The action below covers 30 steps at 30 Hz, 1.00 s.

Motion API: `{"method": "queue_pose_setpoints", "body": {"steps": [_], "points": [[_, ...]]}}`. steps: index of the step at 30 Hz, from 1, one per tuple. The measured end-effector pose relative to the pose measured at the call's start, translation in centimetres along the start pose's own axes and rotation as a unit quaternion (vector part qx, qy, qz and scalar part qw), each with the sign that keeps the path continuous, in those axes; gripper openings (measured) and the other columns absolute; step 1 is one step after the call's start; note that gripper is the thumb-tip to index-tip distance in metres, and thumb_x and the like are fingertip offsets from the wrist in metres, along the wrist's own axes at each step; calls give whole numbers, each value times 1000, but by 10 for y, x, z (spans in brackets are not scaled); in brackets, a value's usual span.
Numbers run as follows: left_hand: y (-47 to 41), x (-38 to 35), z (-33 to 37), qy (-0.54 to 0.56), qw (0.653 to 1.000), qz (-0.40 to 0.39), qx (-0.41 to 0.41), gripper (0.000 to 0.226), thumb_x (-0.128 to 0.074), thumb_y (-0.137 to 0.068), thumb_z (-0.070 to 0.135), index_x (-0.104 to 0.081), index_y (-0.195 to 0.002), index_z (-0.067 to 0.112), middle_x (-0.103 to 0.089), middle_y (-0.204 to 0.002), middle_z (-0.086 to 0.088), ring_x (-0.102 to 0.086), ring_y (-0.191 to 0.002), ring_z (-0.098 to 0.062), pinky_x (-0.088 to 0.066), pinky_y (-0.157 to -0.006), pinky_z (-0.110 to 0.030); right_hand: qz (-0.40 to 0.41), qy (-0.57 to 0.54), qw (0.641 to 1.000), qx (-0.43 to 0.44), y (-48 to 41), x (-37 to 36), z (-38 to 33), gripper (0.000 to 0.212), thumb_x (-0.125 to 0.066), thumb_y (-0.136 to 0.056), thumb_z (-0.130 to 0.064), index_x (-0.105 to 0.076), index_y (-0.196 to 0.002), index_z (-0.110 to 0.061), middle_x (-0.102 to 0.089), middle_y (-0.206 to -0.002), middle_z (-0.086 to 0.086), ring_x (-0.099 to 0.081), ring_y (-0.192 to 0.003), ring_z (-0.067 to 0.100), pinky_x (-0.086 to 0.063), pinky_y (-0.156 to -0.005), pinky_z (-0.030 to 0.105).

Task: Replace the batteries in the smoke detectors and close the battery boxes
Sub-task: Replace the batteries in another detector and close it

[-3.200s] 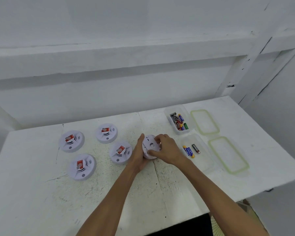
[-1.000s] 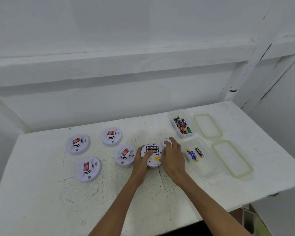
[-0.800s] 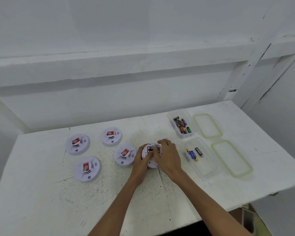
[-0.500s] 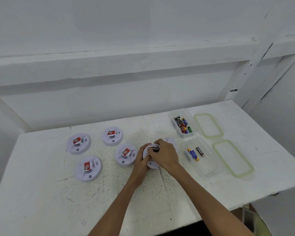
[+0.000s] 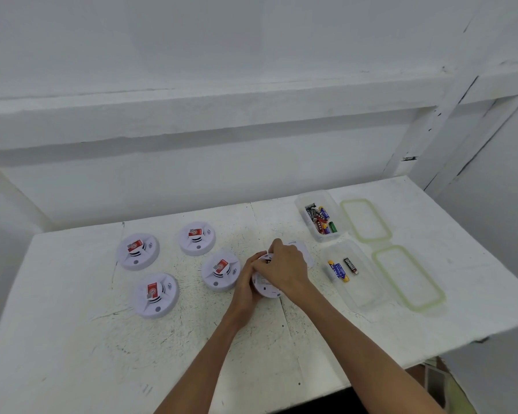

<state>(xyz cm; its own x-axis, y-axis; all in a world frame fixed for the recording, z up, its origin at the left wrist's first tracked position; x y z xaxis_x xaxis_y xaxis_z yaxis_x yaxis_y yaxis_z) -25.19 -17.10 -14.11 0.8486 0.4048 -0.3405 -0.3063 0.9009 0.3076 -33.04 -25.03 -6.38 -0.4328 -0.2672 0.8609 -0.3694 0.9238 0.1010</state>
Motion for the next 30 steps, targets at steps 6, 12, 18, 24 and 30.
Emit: {"method": "queue_pose_setpoints", "body": {"steps": [6, 12, 18, 24, 30], "points": [[-1, 3, -1, 19, 1000, 11, 11, 42, -30, -112, 31, -58, -141, 20, -67, -137, -10, -63, -128, -29, -57, -96, -42, -6, 61, 998, 30, -2, -7, -17, 39, -55, -85, -39, -45, -110, -10, -64, -92, 10, -63, -79, 25, -43, -56, 29], [-4, 4, -4, 30, 999, 18, 17, 42, -29, -113, 32, -61, -139, 20, -69, -134, -10, -63, -129, -29, -54, -103, -50, 46, 24, 993, 107, 9, -4, -21, 27, -51, -91, -34, -48, -109, -14, -61, -91, 3, -60, -78, 21, -48, -62, 31], [-4, -4, -1, 83, 996, 10, 16, 43, -31, -113, 31, -62, -137, 15, -67, -137, -15, -63, -128, -31, -48, -108, -55, 47, -29, 982, 182, 19, -2, -5, 22, -50, -98, -30, -55, -116, -18, -62, -114, -2, -60, -96, 15, -51, -75, 26], [-6, -22, -1, 92, 996, 9, 21, 44, -31, -113, 30, -58, -141, 11, -64, -141, -15, -60, -132, -32, -46, -111, -51, 51, -36, 981, 182, 22, 9, 9, 29, -45, -103, -24, -53, -129, -15, -59, -131, 1, -50, -121, 16, -47, -94, 30], [-10, -28, -14, 82, 995, 36, 36, 44, -32, -111, 32, -60, -140, 14, -65, -139, -16, -59, -131, -37, -48, -110, -50, 92, -70, 978, 174, 23, 24, 25, 23, -46, -102, -23, -55, -123, -18, -60, -123, -4, -50, -115, 9, -44, -88, 21]]}}
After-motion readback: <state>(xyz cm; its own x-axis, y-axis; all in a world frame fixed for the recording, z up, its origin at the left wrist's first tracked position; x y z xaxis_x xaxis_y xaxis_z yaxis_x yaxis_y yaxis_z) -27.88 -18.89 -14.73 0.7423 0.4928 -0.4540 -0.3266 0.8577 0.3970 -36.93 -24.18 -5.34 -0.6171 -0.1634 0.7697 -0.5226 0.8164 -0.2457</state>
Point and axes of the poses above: each hand's wrist, its own y-axis away from the middle knuckle, its own x-axis out of the back of the hand, z = x × y, the point moved 7 cm from there along -y, towards the middle knuckle
